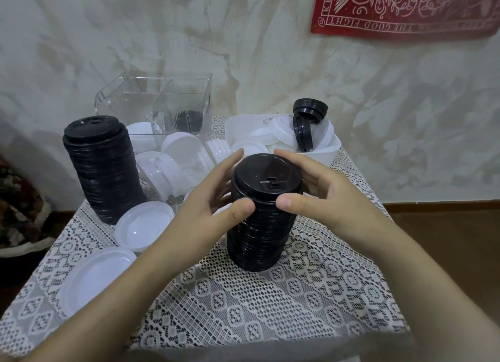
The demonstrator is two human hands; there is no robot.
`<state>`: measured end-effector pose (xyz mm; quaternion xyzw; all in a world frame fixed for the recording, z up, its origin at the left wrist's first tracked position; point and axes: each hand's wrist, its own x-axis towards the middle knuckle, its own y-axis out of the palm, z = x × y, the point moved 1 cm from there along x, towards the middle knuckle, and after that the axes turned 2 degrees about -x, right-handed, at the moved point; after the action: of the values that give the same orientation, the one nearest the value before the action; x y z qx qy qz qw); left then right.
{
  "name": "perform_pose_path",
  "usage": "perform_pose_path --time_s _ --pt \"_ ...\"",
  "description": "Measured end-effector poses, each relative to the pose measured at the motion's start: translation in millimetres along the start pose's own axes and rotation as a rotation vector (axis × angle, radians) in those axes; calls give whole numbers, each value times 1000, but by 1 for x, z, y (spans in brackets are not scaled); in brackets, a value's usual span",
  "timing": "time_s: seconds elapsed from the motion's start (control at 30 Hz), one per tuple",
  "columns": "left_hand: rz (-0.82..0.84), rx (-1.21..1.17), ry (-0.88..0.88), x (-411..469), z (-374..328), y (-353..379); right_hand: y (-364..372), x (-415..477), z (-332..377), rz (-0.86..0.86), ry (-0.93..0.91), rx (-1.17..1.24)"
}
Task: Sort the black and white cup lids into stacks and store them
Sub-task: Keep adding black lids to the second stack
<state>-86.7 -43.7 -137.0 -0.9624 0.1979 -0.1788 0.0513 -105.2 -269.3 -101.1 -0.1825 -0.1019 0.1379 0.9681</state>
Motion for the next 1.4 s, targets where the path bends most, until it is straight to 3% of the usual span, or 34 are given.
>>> perform_pose_path --time_s 0.23,0.73,1.13,1.23,1.3,1.4 --pt "-12 6 25 -3 -3 3 2 -5 -13 146 56 -31" --pt "-16 -28 -27 0 -7 6 13 -1 -20 123 49 -81" --pt "-39 30 2 2 -12 8 -26 4 -16 271 73 -69" --pt "-43 30 -5 2 -13 8 -35 17 -20 157 88 -144" --pt "-45 29 -11 2 -14 9 -40 32 -23 -19 105 -164" --pt "-37 31 -22 2 -15 9 -46 60 -27 -274 66 -414"
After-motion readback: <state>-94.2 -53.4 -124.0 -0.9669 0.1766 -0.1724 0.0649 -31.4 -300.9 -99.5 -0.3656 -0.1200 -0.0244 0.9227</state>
